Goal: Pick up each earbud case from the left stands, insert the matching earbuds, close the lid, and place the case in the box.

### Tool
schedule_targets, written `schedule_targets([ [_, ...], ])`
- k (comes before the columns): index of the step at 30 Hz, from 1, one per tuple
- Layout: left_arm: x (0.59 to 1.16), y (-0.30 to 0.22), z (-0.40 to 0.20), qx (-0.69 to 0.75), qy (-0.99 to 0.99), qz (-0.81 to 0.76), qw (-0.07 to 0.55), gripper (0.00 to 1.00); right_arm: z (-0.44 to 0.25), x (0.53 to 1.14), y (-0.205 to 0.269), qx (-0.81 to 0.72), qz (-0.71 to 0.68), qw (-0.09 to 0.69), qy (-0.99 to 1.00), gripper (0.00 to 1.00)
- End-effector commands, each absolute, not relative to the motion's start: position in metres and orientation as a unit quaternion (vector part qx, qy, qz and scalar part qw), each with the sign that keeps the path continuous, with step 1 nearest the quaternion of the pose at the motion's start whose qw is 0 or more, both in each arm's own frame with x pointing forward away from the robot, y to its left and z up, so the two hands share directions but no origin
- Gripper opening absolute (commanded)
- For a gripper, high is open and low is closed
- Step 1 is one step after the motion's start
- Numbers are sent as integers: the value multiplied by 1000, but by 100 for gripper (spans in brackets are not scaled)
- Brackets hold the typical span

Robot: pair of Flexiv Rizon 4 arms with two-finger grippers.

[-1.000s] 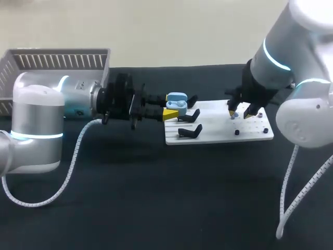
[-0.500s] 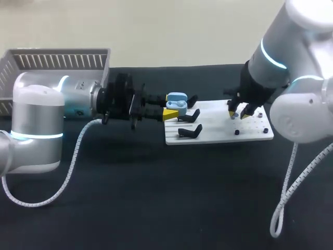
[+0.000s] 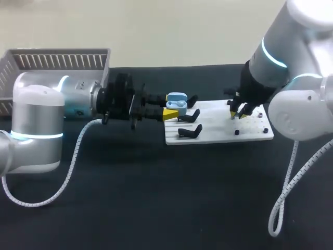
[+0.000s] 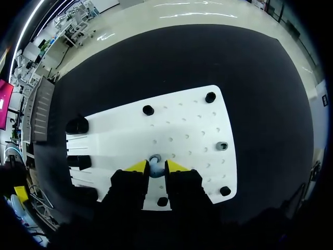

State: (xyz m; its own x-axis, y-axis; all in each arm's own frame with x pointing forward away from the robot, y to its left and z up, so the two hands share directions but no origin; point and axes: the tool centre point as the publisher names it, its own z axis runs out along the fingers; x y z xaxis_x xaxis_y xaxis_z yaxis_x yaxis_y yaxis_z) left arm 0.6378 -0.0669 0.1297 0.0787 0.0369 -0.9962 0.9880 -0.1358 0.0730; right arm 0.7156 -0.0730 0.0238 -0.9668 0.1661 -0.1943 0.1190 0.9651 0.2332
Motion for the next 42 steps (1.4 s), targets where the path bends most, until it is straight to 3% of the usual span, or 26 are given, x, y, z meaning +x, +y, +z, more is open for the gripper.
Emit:
schedule_targets([
  [1, 636, -67, 129, 561, 456, -501, 476, 0, 33, 710, -72, 71, 113, 108, 985, 0],
  [14, 636, -67, 129, 561, 456, -501, 476, 0, 118, 657, -54, 32, 117, 127, 984, 0],
  [25, 636, -67, 129, 561, 456, -501, 476, 0, 198, 608, -5, -76, 86, 109, 987, 0],
  [42, 636, -67, 129, 561, 456, -501, 476, 0, 207, 602, 80, -216, 33, 92, 971, 0],
])
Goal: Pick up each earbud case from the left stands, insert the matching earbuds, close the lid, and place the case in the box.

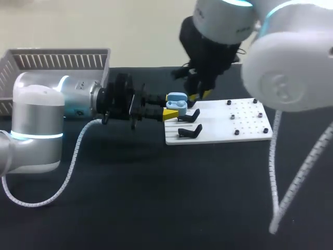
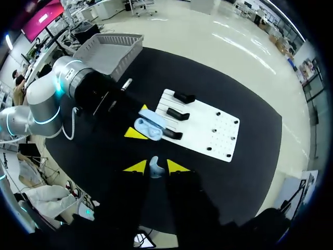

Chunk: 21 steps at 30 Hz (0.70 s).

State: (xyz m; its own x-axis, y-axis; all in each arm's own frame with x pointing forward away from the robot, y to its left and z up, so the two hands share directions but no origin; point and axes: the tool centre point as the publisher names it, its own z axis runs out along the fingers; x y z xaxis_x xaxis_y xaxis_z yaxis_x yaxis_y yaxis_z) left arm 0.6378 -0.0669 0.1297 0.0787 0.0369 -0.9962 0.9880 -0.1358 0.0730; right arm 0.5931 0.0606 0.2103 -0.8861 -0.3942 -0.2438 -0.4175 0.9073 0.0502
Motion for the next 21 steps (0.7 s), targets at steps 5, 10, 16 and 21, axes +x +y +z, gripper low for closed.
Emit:
schedule_targets([
  [5, 636, -67, 129, 561, 456, -501, 476, 0, 204, 604, 91, -227, 30, 86, 970, 0],
  [10, 636, -67, 129, 561, 456, -501, 476, 0, 198, 604, 96, -230, 31, 73, 970, 0],
  [16, 636, -67, 129, 561, 456, -501, 476, 0, 192, 600, 102, -239, 27, 72, 968, 0],
  [21, 636, -67, 129, 561, 456, -501, 476, 0, 191, 603, 107, -244, 24, 80, 966, 0],
])
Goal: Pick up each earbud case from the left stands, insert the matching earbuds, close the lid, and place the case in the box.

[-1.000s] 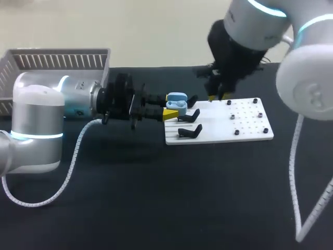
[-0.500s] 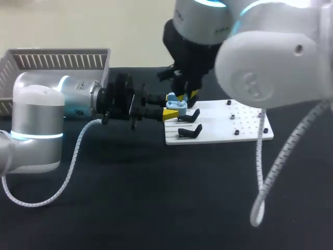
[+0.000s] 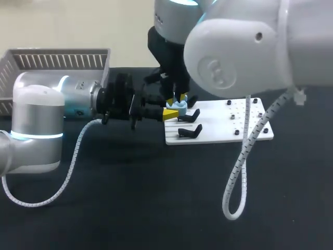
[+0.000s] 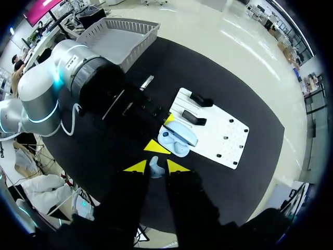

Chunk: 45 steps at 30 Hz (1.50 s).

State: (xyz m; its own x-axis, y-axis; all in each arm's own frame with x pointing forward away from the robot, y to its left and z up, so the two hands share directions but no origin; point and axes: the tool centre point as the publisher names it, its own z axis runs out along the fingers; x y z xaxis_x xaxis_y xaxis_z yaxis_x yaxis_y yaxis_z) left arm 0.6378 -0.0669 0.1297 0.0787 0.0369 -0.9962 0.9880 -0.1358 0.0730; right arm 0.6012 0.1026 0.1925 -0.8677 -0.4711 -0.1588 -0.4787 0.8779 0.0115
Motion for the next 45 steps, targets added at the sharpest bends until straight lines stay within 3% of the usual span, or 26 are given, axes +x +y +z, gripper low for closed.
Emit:
schedule_targets([
  [1, 636, -67, 129, 561, 456, -501, 476, 0, 191, 605, 107, -242, 28, 81, 966, 0],
  [45, 636, -67, 129, 561, 456, -501, 476, 0, 165, 633, 105, -205, 11, 90, 975, 0],
])
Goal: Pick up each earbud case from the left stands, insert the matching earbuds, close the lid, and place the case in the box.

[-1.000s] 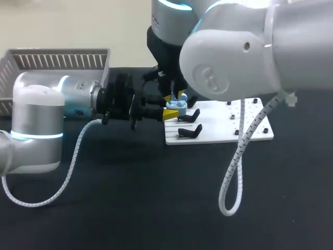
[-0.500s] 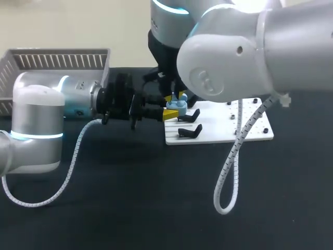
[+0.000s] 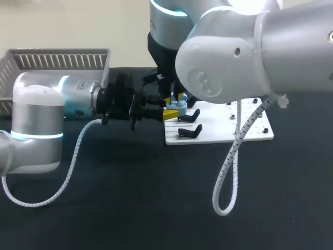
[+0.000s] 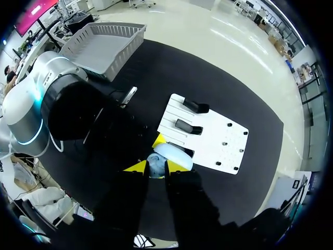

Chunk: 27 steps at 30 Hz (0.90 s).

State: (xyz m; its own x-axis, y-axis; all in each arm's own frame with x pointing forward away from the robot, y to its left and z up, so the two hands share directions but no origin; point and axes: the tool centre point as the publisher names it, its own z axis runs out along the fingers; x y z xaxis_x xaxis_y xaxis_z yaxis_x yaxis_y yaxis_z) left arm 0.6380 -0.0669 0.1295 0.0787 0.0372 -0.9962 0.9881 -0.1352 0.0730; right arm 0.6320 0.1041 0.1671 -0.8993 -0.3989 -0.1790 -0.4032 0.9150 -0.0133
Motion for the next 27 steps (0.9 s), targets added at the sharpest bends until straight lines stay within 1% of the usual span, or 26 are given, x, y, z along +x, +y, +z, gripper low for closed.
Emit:
schedule_targets([
  [1, 636, -67, 129, 561, 456, -501, 476, 0, 164, 633, 105, -204, 11, 89, 975, 0],
  [7, 636, -67, 129, 561, 456, -501, 476, 0, 161, 634, 106, -204, 10, 82, 975, 0],
  [8, 636, -67, 129, 561, 456, -501, 476, 0, 161, 633, 106, -203, 12, 81, 976, 15],
  [9, 636, -67, 129, 561, 456, -501, 476, 0, 162, 633, 106, -202, 16, 81, 976, 45],
  [10, 636, -67, 129, 561, 456, -501, 476, 0, 163, 632, 106, -202, 18, 80, 976, 89],
  [11, 636, -67, 129, 561, 456, -501, 476, 0, 165, 630, 105, -202, 19, 80, 976, 100],
  [20, 636, -67, 129, 561, 456, -501, 476, 0, 201, 603, 99, -193, 79, 95, 973, 100],
  [23, 636, -67, 129, 561, 456, -501, 476, 0, 210, 611, 94, -170, 98, 111, 974, 100],
  [27, 636, -67, 129, 561, 456, -501, 476, 0, 215, 631, 86, -130, 127, 165, 970, 100],
])
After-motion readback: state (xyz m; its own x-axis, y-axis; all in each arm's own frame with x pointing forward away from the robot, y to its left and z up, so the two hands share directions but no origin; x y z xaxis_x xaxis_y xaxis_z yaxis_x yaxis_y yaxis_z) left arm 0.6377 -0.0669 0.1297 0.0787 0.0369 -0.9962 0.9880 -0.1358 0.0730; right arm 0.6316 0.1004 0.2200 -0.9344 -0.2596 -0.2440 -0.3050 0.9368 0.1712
